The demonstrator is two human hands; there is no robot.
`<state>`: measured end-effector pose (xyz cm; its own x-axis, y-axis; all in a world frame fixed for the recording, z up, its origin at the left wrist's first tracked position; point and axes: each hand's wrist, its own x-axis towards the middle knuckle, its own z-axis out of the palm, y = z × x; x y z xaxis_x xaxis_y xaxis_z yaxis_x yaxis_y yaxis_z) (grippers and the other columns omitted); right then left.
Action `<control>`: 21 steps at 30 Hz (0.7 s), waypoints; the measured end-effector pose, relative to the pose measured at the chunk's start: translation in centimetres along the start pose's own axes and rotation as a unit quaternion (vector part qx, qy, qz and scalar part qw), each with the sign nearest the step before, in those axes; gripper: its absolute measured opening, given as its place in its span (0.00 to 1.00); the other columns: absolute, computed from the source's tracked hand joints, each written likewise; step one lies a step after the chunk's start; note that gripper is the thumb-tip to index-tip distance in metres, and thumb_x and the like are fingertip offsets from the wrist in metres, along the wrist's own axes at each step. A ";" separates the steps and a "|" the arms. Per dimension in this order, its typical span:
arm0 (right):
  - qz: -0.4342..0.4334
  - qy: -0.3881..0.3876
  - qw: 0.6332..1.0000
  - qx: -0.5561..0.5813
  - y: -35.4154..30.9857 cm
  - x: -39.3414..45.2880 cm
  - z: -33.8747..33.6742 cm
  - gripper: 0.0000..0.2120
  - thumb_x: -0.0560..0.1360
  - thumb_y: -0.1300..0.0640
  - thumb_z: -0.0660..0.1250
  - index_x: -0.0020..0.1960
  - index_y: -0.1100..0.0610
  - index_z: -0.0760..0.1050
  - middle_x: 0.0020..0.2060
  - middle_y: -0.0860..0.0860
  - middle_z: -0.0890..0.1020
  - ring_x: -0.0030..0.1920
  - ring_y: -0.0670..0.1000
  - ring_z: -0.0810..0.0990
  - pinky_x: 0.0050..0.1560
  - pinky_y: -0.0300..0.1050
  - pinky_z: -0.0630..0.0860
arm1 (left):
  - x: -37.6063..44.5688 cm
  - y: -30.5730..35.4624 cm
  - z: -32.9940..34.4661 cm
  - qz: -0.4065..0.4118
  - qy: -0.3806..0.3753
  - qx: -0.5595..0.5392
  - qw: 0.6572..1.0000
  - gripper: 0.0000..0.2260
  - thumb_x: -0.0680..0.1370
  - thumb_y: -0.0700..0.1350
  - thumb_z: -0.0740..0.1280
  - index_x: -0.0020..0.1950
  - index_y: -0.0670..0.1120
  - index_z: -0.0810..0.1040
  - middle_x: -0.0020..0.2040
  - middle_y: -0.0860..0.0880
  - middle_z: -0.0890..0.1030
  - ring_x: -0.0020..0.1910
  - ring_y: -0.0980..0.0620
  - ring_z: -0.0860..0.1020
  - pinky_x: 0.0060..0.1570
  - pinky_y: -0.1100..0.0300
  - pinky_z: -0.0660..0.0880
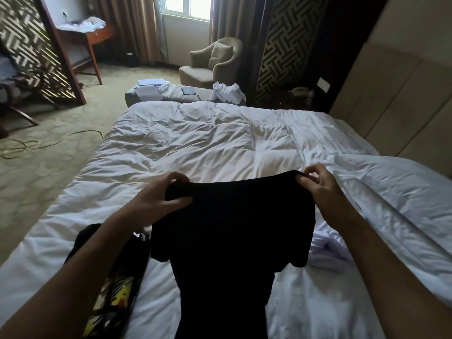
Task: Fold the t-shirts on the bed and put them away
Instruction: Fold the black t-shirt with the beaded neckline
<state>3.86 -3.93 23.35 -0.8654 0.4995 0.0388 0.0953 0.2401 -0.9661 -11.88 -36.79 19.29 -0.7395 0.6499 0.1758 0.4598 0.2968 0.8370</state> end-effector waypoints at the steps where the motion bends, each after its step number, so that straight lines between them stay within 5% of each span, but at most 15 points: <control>1: 0.004 0.004 1.000 0.007 0.1 -0.2 -0.2 0.04 0.80 0.61 0.64 0.47 0.57 0.70 0.34 0.51 0.76 0.27 0.43 0.72 0.27 0.35 0.68 | -0.2 0.1 -0.3 0.005 -0.020 -0.025 0.999 0.18 0.67 0.59 0.69 0.53 0.53 0.79 0.44 0.53 0.83 0.40 0.59 0.78 0.43 0.64 0.73; 5: -0.009 -0.015 0.999 0.038 0.1 -1.3 -1.0 0.02 0.80 0.61 0.65 0.49 0.56 0.75 0.37 0.52 0.82 0.34 0.47 0.79 0.32 0.36 0.74 | -0.4 0.1 -1.0 -0.005 0.078 -0.099 0.992 0.17 0.70 0.59 0.66 0.49 0.48 0.83 0.39 0.53 0.82 0.38 0.57 0.76 0.42 0.59 0.71; 8: -0.009 -0.099 0.995 0.028 -0.8 -1.6 -1.3 0.07 0.76 0.60 0.68 0.54 0.58 0.81 0.44 0.55 0.86 0.42 0.49 0.83 0.41 0.36 0.77 | -0.1 -0.5 -1.0 -0.035 0.124 -0.075 0.989 0.15 0.74 0.57 0.67 0.49 0.47 0.83 0.40 0.52 0.83 0.40 0.55 0.77 0.44 0.55 0.71; 12: 0.011 -0.200 0.971 -0.128 -0.8 -0.1 -1.3 0.06 0.74 0.59 0.72 0.51 0.57 0.84 0.43 0.52 0.87 0.43 0.46 0.83 0.45 0.35 0.77 | 0.8 -1.4 -0.1 -0.070 0.133 0.007 0.989 0.04 0.83 0.43 0.61 0.55 0.46 0.74 0.43 0.51 0.79 0.40 0.56 0.75 0.40 0.62 0.68; 15: -0.014 -0.145 0.981 -0.131 1.3 2.4 -0.8 0.04 0.77 0.61 0.70 0.48 0.57 0.84 0.39 0.53 0.86 0.40 0.46 0.81 0.44 0.41 0.75 | 1.8 -1.9 0.6 -0.061 0.121 0.046 0.990 0.06 0.83 0.38 0.59 0.58 0.46 0.71 0.45 0.50 0.77 0.42 0.60 0.74 0.40 0.69 0.68; 21: -0.024 -0.049 0.995 -0.083 6.3 9.2 1.7 0.10 0.77 0.63 0.69 0.44 0.48 0.81 0.40 0.50 0.85 0.41 0.45 0.82 0.47 0.40 0.76 | 6.8 -5.2 2.2 -0.137 0.184 0.015 0.973 0.06 0.81 0.39 0.65 0.58 0.44 0.75 0.50 0.45 0.82 0.48 0.48 0.79 0.48 0.56 0.72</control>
<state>-4.29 0.79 17.16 -0.9143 0.4020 0.0501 0.1262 0.4002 -0.9077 -18.21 -32.36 14.97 -0.9600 0.2503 0.1256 0.2300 0.4488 0.8635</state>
